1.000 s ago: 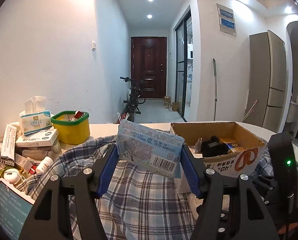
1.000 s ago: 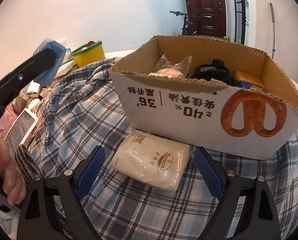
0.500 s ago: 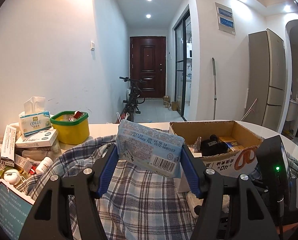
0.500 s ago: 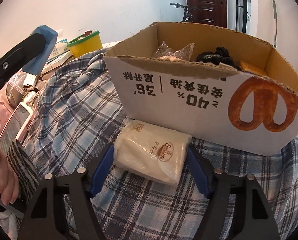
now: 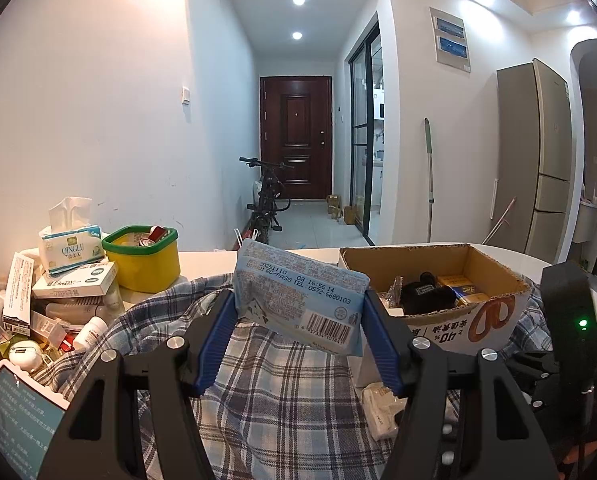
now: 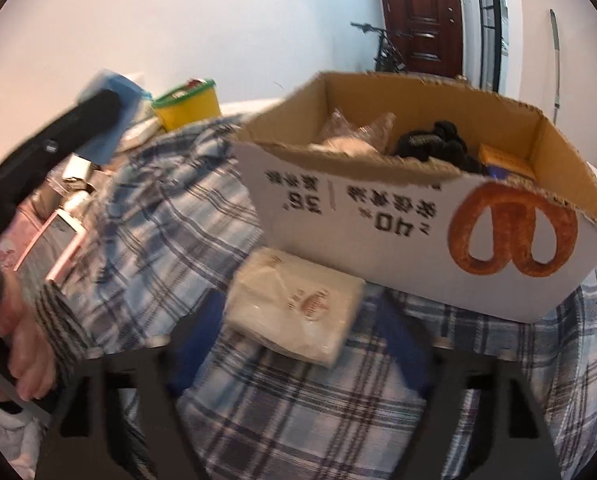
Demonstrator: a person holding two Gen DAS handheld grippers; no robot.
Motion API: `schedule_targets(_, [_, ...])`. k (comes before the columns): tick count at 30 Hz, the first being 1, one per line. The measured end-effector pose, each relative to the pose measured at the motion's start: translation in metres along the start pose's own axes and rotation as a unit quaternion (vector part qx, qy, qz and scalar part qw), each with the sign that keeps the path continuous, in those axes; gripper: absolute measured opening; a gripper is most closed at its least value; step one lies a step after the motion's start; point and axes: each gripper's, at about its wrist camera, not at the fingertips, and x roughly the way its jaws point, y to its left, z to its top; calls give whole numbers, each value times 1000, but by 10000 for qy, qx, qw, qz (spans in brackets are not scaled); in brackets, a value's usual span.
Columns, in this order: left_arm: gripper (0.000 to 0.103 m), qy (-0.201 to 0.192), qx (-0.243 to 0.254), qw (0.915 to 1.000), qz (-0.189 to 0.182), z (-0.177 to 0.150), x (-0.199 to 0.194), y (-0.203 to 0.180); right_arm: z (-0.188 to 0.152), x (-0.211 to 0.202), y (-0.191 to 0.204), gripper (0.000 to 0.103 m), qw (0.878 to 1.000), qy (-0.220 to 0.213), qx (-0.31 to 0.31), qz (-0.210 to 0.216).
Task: Organize objects
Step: 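Close the right gripper on the white tissue pack while the left holds the wipes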
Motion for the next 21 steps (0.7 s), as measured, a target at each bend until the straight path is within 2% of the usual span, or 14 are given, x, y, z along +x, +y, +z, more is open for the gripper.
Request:
schedule_targets(3, [65,-11,8,10000,-12,0,-1,0,1,6,10,87,9997,35,-176,-181])
schedule_targets(9, [65,-33,85,9999,-44,3,-3,0,1,36,16,87,9973,652,-241,-242])
schedule_targets(11, [65,-28,102,9999,-48,4,-2,0,0,32,10,85,9978,611,-194,-180])
schedule_targets(12, [65,-28,100,9999,-47,4,-2,0,0,31,10,80,9979,600,-173,-161])
schedule_targets(21, [65,-57,78,9999,-39,2,-2,-1,2,12,-1,74,9988,303,-194,-320])
